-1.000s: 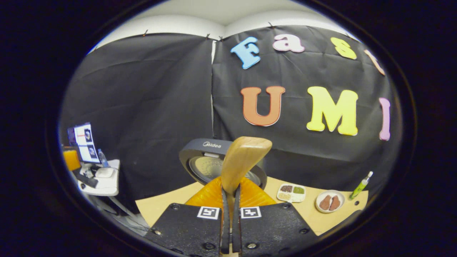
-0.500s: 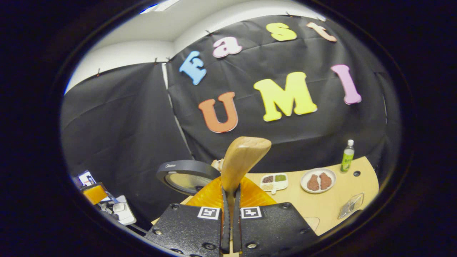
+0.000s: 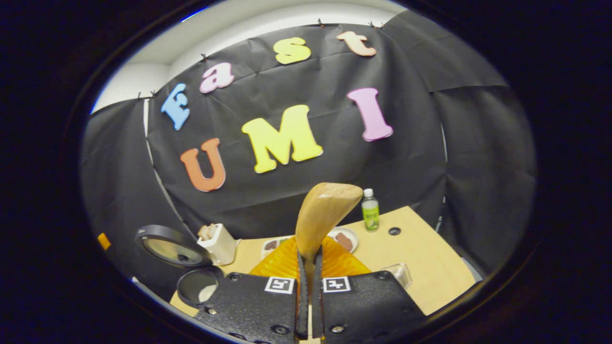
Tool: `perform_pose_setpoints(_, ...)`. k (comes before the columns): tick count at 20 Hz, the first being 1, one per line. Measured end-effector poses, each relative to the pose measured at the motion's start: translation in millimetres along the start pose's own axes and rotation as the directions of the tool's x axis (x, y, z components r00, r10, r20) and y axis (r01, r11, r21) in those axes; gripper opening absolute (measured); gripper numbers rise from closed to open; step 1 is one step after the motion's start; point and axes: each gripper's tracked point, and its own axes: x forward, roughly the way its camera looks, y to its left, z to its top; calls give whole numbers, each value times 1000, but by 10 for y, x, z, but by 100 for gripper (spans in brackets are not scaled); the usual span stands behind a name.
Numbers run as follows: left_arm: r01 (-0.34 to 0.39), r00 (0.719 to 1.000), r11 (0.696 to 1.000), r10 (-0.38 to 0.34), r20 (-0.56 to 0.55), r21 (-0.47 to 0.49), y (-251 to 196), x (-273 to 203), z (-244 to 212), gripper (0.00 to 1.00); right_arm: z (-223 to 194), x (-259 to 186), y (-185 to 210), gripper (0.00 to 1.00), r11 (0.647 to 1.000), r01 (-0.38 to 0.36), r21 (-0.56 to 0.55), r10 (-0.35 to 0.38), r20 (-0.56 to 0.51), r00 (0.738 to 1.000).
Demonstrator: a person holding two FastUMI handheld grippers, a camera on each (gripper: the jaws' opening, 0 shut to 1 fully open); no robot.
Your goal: Close the left gripper, press the button to open the rice cooker; take a wooden spoon from the chopstick holder with the right hand, scoop a spoonful of rice and pour it into the rice cooker, then put the wooden spoon back into the chopstick holder.
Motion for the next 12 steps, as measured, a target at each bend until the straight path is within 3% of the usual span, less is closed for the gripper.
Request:
perform_pose_setpoints(7,-31,999,1000,31,-18,1,-25,259,1,95,-244,397,-1002,8,989,139,-56,-141,-47,989)
perform_pose_setpoints(12,-71,996,997,71,-48,1,17,443,-19,95,-666,772,-1421,9,984,147,-102,-159,-129,979)
